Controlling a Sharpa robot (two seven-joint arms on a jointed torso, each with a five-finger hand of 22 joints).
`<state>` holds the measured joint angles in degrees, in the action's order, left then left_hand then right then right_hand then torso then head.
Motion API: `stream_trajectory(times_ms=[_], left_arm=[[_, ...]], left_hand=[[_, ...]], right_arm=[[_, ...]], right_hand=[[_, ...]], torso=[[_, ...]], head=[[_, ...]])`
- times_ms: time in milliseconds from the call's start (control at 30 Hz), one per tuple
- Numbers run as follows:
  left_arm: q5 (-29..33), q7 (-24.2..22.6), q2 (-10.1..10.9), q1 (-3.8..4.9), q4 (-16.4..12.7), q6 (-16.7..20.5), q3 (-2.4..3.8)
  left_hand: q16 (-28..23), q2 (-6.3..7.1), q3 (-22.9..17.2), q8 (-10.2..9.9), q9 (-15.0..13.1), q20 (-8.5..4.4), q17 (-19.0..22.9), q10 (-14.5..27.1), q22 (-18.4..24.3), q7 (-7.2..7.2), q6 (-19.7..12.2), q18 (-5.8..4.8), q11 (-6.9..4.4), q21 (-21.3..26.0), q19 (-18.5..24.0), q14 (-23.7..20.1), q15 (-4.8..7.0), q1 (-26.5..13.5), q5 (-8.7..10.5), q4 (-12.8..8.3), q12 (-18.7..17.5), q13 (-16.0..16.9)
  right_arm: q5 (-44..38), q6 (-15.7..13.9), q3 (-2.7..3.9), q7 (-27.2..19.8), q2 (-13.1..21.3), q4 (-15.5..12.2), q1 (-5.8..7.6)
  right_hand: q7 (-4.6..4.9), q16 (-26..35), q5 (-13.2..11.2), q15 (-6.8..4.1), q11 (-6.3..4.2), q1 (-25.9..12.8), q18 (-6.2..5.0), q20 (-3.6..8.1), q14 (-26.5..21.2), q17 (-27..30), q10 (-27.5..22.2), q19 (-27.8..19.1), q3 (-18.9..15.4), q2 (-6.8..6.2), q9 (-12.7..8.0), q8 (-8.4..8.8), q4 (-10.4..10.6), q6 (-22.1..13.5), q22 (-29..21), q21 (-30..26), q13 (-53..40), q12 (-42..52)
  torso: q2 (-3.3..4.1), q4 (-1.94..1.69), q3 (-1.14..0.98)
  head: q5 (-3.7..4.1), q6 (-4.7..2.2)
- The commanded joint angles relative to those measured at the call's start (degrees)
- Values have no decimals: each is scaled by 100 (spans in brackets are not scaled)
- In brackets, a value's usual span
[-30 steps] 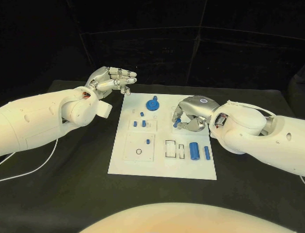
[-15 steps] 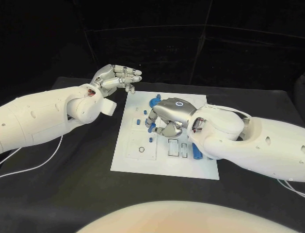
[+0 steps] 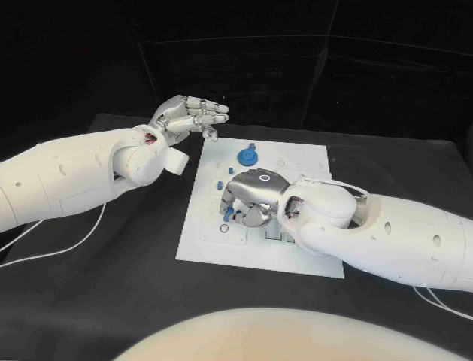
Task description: Assemble the parts on the task board
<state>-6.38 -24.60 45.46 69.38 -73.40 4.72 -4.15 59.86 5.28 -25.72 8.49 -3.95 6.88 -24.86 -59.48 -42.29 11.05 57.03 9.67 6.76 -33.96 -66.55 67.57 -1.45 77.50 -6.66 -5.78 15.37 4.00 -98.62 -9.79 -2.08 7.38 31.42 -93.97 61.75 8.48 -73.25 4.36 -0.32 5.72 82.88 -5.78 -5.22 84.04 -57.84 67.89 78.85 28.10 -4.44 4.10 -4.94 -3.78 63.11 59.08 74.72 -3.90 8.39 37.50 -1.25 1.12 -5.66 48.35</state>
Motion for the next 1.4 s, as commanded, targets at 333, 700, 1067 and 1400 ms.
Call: stream_trajectory(times_ms=[333,700,1067,1400], left_arm=[[22,-39,-23,11,-1,-61,5],[22,-33,-26,11,4,-65,5],[22,-28,-30,11,6,-67,5],[22,-21,-32,12,3,-71,5]], left_hand=[[-28,3,-2,20,3,3,6,30,3,18,-23,78,18,18,29,-30,-8,-37,-16,-38,25,-6],[-28,3,-2,20,3,3,6,30,3,18,-23,78,18,18,29,-30,-8,-37,-16,-38,25,-6],[-28,3,-2,20,3,3,6,30,3,18,-23,78,18,18,29,-30,-8,-37,-16,-38,25,-6],[-28,3,-2,20,3,3,6,30,3,18,-23,78,18,18,29,-30,-8,-37,-16,-38,25,-6]], right_arm=[[-30,245,-20,-159,-168,174,-77],[-33,338,-37,-152,-206,216,-108],[-183,419,-68,-18,-258,273,-114],[-398,414,-185,99,-342,323,-115]], right_hand=[[19,-20,44,-37,-139,-27,10,-7,98,13,162,14,44,-39,-9,40,-7,24,-8,24,-6,-35],[20,-20,47,-36,-139,-32,10,-7,97,14,163,15,47,-38,-9,41,-7,24,-5,25,-6,-39],[20,-14,52,-34,-137,-50,8,-9,93,29,161,7,52,-47,-10,45,-7,24,-19,19,-6,-50],[21,-8,51,-32,-135,-72,7,-11,90,43,159,3,54,-58,-11,50,-6,22,-24,18,-6,-61]], torso=[[0,8,-4],[-2,5,-1],[0,5,-2],[-2,5,-2]], head=[[-55,41],[-76,66],[-73,81],[-78,93]])
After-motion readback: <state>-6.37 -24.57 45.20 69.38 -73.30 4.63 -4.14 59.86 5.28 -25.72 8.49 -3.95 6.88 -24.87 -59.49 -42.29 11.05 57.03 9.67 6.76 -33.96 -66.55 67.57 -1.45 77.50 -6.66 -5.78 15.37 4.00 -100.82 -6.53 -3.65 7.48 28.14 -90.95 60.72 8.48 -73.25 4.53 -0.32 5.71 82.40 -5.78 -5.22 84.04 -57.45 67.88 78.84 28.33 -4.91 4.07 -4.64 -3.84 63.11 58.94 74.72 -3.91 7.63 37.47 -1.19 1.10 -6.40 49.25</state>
